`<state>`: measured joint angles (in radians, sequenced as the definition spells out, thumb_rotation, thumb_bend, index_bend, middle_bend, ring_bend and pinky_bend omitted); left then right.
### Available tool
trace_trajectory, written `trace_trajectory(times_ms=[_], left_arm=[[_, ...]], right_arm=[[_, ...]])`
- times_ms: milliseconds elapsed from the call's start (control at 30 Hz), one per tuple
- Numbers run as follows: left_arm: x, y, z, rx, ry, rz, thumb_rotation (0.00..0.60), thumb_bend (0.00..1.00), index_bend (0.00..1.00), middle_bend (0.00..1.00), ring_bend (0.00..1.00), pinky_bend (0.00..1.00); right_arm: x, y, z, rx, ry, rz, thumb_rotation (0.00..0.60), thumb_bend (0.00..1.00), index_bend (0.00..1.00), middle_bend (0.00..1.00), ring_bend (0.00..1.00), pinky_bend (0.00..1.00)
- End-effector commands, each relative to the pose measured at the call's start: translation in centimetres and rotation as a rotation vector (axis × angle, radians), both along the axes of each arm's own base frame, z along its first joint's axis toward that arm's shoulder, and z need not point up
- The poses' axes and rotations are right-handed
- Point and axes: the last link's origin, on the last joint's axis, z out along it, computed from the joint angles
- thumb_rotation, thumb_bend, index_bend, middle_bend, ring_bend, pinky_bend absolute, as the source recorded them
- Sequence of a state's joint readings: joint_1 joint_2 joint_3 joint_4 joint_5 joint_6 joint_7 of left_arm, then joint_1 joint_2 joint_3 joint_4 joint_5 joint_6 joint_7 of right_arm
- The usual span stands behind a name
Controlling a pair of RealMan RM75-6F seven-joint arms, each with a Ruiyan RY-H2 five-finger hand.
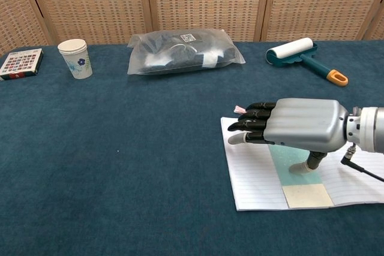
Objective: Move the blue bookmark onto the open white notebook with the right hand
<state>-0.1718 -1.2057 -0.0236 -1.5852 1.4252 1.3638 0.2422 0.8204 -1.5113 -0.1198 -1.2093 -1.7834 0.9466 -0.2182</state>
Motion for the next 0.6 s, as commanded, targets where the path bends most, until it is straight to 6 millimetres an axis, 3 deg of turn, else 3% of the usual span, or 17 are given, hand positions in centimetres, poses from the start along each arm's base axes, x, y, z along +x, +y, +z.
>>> trace_trajectory(times_ms=[33,600], left_arm=[[0.01,-0.04,0.0,0.0,0.0,-0.001,0.6,0.05,0.0,0.0,0.0,0.0],[0.16,-0.12,0.08,0.003,-0.002,-0.007,0.6,0.05,0.0,0.0,0.0,0.0]], right_arm=[[-0.04,0.05,0.06,-0.001,0.001,0.002,0.6,0.06,0.0,0.0,0.0,0.0],[0.22,-0.2,0.44,-0.024,-0.028,-0.013,0.6,0.06,0.0,0.0,0.0,0.0]])
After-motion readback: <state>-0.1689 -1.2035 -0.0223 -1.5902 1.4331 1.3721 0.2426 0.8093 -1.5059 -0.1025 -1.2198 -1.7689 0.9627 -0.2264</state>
